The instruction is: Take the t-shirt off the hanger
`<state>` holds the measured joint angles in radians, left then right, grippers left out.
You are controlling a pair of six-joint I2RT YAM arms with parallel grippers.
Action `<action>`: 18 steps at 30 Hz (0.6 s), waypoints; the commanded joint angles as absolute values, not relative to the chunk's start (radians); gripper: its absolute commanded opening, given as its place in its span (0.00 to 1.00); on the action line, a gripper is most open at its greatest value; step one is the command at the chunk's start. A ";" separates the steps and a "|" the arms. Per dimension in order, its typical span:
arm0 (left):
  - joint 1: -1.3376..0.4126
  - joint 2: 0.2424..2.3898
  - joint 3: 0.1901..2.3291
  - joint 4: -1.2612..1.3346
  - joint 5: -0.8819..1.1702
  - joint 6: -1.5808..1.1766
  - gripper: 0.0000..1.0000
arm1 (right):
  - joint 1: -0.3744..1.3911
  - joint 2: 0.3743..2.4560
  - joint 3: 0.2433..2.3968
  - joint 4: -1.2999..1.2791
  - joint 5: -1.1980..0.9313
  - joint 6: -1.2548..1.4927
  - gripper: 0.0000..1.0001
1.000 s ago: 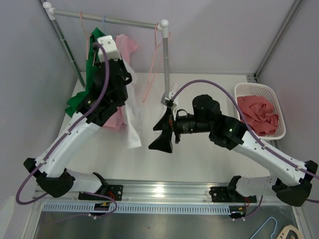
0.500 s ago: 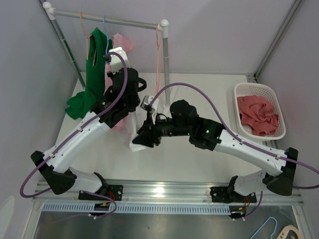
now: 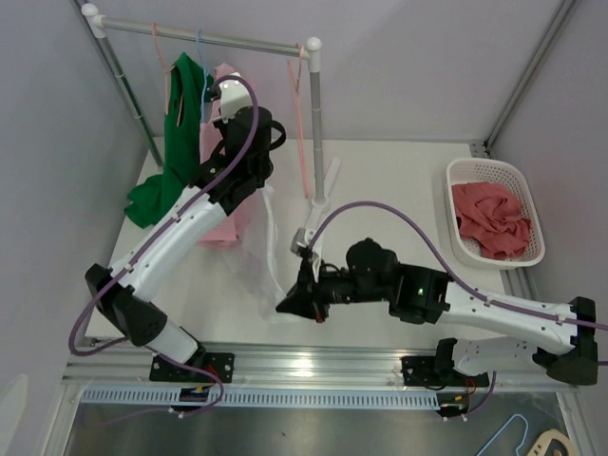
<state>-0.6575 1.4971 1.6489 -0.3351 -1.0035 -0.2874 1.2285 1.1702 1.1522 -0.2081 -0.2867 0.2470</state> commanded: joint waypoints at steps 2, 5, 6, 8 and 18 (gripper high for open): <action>-0.609 1.574 1.805 -0.287 -0.966 -0.253 0.01 | 1.347 1.132 0.962 -0.135 -0.229 0.385 0.00; -0.606 1.589 1.890 -0.354 -0.953 -0.300 0.01 | 1.382 1.161 0.856 -0.063 -0.186 0.449 0.00; -0.614 1.566 1.904 -0.453 -0.943 -0.330 0.01 | 1.381 1.166 0.844 -0.042 -0.175 0.457 0.00; -0.623 1.516 1.873 -0.515 -0.905 -0.407 0.01 | 1.367 1.183 0.859 -0.060 -0.120 0.437 0.00; -0.966 1.082 1.473 -0.984 -0.903 -0.774 0.01 | 1.078 1.199 1.005 -0.130 -0.069 0.361 0.00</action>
<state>-0.8829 1.1454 1.5158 -0.7898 -0.8867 -0.5892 1.1053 1.2015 0.9585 -0.1467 -0.1192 0.3859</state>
